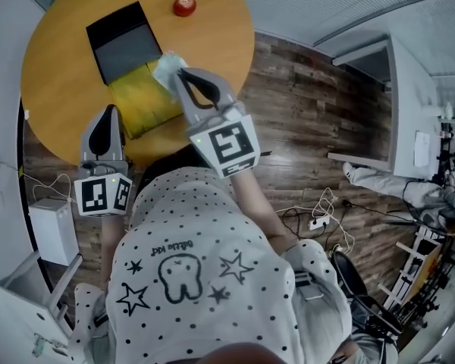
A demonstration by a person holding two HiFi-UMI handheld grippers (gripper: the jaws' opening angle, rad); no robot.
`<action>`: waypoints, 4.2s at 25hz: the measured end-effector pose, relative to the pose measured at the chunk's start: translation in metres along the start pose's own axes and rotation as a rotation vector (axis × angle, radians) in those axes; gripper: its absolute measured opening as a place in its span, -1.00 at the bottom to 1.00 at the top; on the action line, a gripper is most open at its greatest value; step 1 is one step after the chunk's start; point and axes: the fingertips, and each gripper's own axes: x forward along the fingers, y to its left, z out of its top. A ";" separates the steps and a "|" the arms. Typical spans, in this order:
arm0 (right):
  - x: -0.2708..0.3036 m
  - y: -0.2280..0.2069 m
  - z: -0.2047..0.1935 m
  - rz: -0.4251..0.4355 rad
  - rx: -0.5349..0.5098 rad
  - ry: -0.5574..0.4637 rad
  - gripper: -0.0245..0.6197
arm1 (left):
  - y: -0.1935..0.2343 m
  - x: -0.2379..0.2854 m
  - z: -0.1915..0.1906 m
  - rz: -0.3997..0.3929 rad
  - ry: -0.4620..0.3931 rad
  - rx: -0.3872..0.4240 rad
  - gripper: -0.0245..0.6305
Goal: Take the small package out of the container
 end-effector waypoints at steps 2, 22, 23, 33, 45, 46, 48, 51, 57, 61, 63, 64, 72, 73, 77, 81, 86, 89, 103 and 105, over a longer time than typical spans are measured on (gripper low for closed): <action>-0.005 0.002 0.012 -0.028 0.005 -0.022 -0.91 | 0.003 -0.002 0.006 -0.020 -0.002 -0.001 -0.89; -0.078 -0.035 0.014 -0.241 0.093 -0.047 -0.91 | 0.021 -0.012 0.023 -0.063 -0.025 -0.007 -0.90; -0.080 -0.037 0.014 -0.243 0.088 -0.046 -0.91 | 0.021 -0.011 0.024 -0.062 -0.028 -0.003 -0.90; -0.097 -0.027 -0.014 -0.252 0.119 -0.002 -0.91 | 0.026 -0.020 0.019 -0.036 -0.038 0.010 -0.90; -0.110 -0.023 -0.045 -0.272 0.146 0.060 -0.91 | 0.026 -0.028 0.007 -0.016 -0.017 0.034 -0.90; -0.109 -0.022 -0.047 -0.269 0.151 0.062 -0.91 | 0.025 -0.028 0.006 -0.018 -0.009 0.048 -0.90; -0.107 -0.020 -0.048 -0.262 0.156 0.063 -0.91 | 0.022 -0.025 0.003 -0.029 0.003 0.069 -0.90; -0.103 -0.018 -0.047 -0.254 0.159 0.058 -0.91 | 0.018 -0.020 0.005 -0.049 0.007 0.094 -0.90; -0.101 -0.016 -0.047 -0.246 0.184 0.058 -0.91 | 0.007 -0.011 0.014 -0.089 0.003 0.121 -0.89; -0.102 -0.017 -0.048 -0.256 0.185 0.050 -0.91 | 0.003 -0.010 0.011 -0.108 0.000 0.128 -0.89; -0.103 -0.019 -0.047 -0.265 0.184 0.044 -0.91 | 0.002 -0.010 0.010 -0.113 -0.003 0.130 -0.89; -0.104 -0.019 -0.046 -0.270 0.181 0.042 -0.91 | 0.002 -0.010 0.011 -0.114 -0.006 0.128 -0.89; -0.108 -0.018 -0.045 -0.273 0.182 0.051 -0.91 | -0.002 -0.013 0.006 -0.123 0.017 0.127 -0.89; -0.108 -0.017 -0.045 -0.269 0.179 0.052 -0.91 | -0.002 -0.014 0.006 -0.121 0.014 0.125 -0.89; -0.103 -0.015 -0.045 -0.251 0.173 0.056 -0.91 | 0.003 -0.016 0.006 -0.101 0.010 0.121 -0.89; -0.092 -0.010 -0.045 -0.200 0.168 0.067 -0.91 | 0.011 -0.020 0.006 -0.059 0.004 0.107 -0.89; -0.079 -0.001 -0.044 -0.130 0.116 0.086 -0.91 | 0.021 -0.028 0.006 0.000 -0.008 0.082 -0.89; -0.073 0.005 -0.048 -0.094 0.096 0.105 -0.91 | 0.024 -0.030 0.006 0.020 -0.011 0.075 -0.89; -0.064 0.007 -0.047 -0.058 0.078 0.104 -0.91 | 0.032 -0.035 0.009 0.063 -0.035 0.063 -0.89; -0.064 0.006 -0.047 -0.058 0.078 0.105 -0.91 | 0.032 -0.035 0.010 0.066 -0.033 0.063 -0.89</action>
